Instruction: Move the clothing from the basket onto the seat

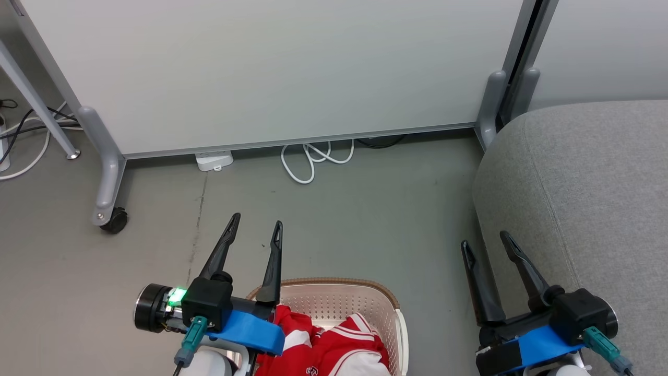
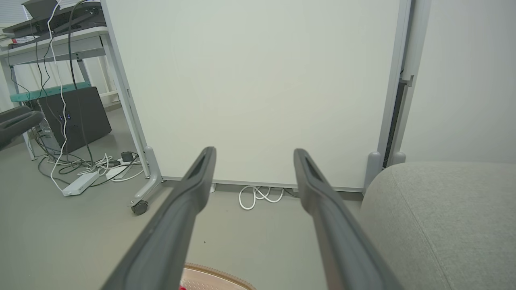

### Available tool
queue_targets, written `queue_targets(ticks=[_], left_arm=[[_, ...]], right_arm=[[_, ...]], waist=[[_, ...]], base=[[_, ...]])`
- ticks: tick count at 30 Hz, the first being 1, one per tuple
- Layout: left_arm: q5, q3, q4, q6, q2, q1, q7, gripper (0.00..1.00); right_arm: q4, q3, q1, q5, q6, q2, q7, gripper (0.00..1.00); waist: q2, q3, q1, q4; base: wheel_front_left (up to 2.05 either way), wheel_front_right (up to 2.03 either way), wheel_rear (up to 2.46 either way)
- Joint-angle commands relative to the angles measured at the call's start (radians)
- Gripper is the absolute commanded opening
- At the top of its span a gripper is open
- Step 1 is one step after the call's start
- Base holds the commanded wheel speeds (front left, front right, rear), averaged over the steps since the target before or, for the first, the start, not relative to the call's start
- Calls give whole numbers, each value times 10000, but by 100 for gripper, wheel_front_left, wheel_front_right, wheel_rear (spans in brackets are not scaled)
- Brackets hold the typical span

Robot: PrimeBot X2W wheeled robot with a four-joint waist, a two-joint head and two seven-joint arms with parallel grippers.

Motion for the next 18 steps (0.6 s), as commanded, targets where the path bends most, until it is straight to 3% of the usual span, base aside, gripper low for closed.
queue_targets(ticks=[1, 8, 18], left_arm=[[7, 24, 17, -33, -4, -120, -49, 100], [-39, -14, 155, -171, -13, -256, -49, 100], [-53, -463, 1635, -844, 62, -1374, -47, 100]], right_arm=[[19, -5, -45, 86, 22, -45, -35, 100], [-15, -29, -60, 108, 22, -45, -35, 100], [-205, 11, -444, -74, 22, -46, -33, 100]], waist=[[0, 8, 0, 1], [0, 102, 0, 29], [0, 862, 0, -78]], base=[[0, 0, 0], [0, 0, 0], [0, 0, 0]])
